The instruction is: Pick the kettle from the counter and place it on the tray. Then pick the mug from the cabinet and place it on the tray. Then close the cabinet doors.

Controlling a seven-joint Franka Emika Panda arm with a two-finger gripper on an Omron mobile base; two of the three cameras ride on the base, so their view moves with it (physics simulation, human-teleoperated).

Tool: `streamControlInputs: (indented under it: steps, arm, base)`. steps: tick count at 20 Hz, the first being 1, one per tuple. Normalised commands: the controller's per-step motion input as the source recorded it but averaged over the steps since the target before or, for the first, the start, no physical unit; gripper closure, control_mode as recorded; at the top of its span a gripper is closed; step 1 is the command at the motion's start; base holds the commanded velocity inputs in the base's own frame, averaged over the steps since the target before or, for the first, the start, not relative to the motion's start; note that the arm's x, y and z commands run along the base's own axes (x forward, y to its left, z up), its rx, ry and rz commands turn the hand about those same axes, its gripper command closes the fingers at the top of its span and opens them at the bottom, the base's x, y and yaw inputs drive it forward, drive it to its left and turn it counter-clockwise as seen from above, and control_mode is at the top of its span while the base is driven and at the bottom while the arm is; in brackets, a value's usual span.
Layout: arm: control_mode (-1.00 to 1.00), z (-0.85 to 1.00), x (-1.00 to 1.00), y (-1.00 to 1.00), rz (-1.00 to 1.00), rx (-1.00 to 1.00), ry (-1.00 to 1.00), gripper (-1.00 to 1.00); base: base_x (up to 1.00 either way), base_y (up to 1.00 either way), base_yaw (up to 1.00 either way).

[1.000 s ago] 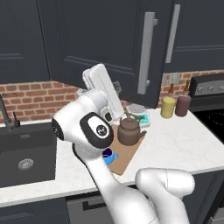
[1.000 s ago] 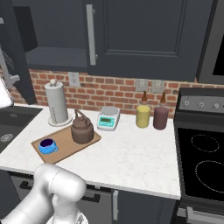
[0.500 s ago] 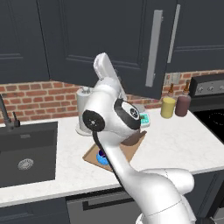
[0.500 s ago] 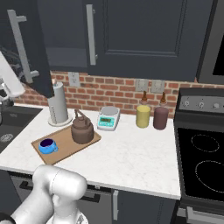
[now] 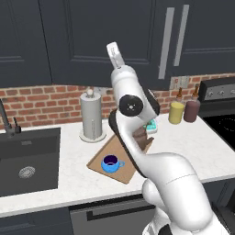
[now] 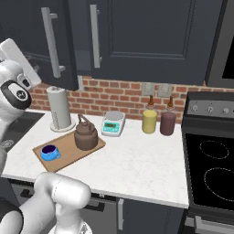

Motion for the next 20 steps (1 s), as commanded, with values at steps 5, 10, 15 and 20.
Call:
streamControlInputs:
  steps: [5, 10, 15, 20]
  arm:
    - [-1.00, 0.34, 0.34, 0.10, 0.17, 0.00, -0.10, 1.00]
    - [-1.00, 0.57, 0.21, 0.23, 0.04, 0.00, -0.07, 1.00]
    - [-1.00, 0.71, 0.12, 0.09, 0.00, 0.00, 0.00, 1.00]
    - [-1.00, 0.43, 0.50, 0.00, 0.00, 0.00, 0.07, 1.00]
  base:
    - [0.00, 0.00, 0.00]
    - [0.00, 0.00, 0.00]
    - [0.00, 0.00, 0.00]
    - [0.00, 0.00, 0.00]
